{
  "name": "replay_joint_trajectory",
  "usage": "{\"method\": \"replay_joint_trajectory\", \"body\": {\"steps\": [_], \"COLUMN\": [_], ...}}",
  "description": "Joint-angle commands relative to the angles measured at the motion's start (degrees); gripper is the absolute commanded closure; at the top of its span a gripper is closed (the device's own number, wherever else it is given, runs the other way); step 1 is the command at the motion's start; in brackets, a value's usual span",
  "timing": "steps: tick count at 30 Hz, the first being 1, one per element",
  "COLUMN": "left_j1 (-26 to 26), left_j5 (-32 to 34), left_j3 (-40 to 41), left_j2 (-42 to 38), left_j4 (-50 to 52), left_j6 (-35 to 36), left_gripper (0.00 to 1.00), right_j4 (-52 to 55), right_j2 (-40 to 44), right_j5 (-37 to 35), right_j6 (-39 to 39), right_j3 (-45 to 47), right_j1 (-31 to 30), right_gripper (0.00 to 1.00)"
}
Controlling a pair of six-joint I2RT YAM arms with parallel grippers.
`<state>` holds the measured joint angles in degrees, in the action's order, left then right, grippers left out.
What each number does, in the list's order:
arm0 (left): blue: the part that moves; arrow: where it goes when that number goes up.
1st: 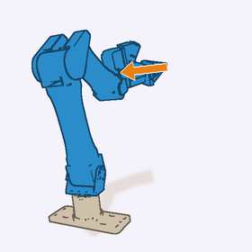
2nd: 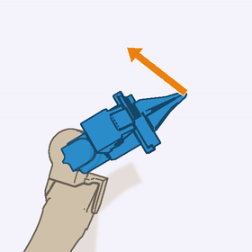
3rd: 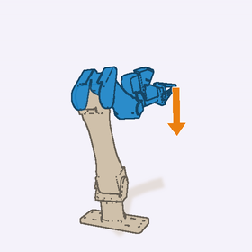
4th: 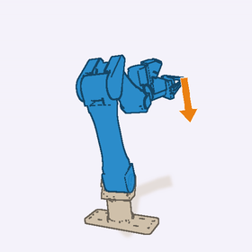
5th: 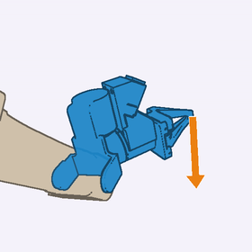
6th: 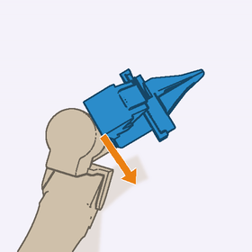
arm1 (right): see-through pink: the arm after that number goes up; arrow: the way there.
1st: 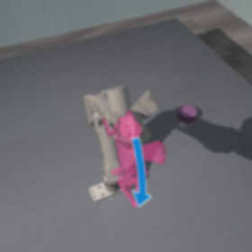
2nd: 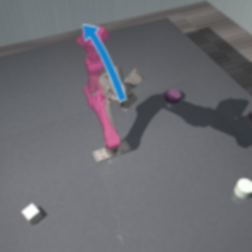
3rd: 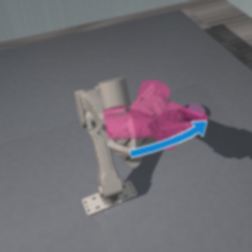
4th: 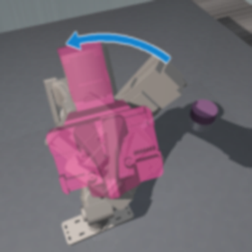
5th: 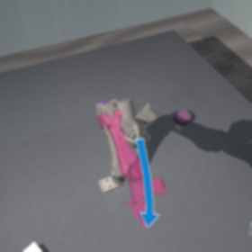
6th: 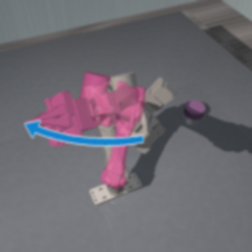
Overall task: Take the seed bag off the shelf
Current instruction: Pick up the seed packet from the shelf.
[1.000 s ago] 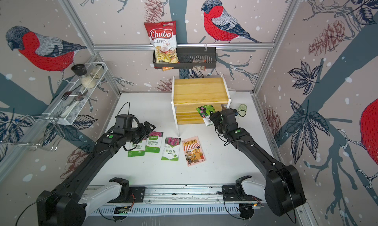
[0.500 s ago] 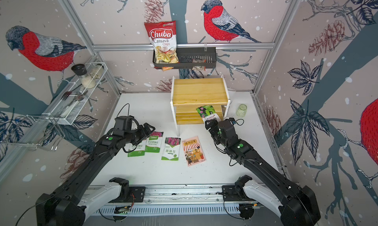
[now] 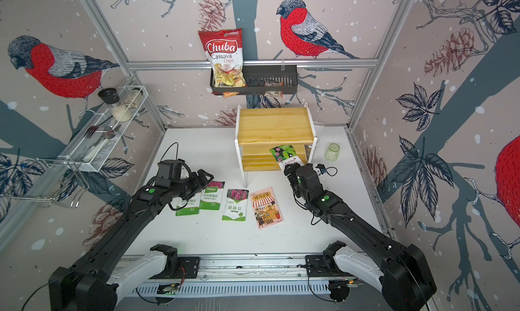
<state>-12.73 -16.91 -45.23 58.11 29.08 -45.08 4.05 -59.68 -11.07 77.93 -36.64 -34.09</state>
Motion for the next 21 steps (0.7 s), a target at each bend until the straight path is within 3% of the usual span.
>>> {"method": "replay_joint_trajectory", "body": {"steps": [1, 14, 21], "left_j1": [0.2, 0.2, 0.2], "left_j5": [-0.6, -0.1, 0.0], "left_j3": [-0.5, 0.2, 0.9], "left_j2": [-0.4, -0.8, -1.1], "left_j4": [0.7, 1.0, 0.7], "left_j6": [0.5, 0.2, -0.1], "left_gripper": [0.11, 0.11, 0.11], "right_j4": [-3.7, -8.0, -7.4], "right_j2": [-1.1, -10.2, -8.7], "right_j5": [0.2, 3.7, 3.0], "right_j6": [-1.2, -1.6, 0.5], "right_j3": [-0.5, -2.6, 0.8], "right_j1": [1.1, 1.8, 0.3], "right_gripper": [0.12, 0.19, 0.24]}}
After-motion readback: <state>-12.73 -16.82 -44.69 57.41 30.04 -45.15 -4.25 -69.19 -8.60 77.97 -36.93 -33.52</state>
